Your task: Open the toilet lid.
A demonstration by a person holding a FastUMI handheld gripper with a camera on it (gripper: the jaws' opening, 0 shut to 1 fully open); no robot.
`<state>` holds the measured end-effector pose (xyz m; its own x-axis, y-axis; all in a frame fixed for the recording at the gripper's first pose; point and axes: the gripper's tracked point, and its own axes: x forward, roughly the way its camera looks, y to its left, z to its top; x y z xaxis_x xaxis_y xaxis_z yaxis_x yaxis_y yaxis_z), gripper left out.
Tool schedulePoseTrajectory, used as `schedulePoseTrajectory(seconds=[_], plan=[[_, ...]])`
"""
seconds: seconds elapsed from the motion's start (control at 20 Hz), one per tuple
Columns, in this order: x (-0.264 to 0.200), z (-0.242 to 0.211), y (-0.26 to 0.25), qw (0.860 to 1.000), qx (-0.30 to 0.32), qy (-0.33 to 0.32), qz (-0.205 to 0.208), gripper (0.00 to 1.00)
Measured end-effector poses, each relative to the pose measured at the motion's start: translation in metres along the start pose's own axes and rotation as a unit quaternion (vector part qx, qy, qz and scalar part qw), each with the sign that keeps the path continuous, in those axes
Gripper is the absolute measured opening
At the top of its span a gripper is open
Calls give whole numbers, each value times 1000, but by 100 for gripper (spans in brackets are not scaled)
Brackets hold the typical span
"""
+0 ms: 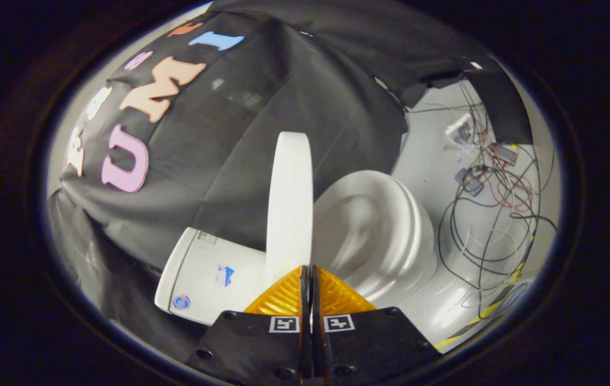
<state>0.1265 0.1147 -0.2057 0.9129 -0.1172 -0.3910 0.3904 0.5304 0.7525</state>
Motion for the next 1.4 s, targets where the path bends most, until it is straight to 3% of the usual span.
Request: schedulePoseTrajectory(seconds=[0.3, 0.35, 0.4, 0.45, 0.55, 0.6, 0.7, 0.85, 0.95, 1.05, 1.15, 1.4], plan=[[-8, 25, 66, 999, -24, -36, 20, 2], [-28, 40, 97, 995, -10, -62, 74, 2], [-40, 58, 148, 979, 34, -91, 181, 2], [-56, 76, 193, 963, 30, -121, 237, 2], [-48, 83, 202, 976, -79, -132, 155, 2], [-43, 79, 199, 978, -95, -126, 133, 2], [-41, 76, 179, 985, -86, -118, 88, 2], [-29, 62, 117, 994, -24, -103, 35, 2], [-32, 42, 66, 996, -15, -91, -5, 46], [-26, 28, 30, 996, -15, -86, -20, 90], [-27, 26, 11, 996, 2, -84, -17, 98], [-24, -10, -78, 995, 49, -57, -61, 96]])
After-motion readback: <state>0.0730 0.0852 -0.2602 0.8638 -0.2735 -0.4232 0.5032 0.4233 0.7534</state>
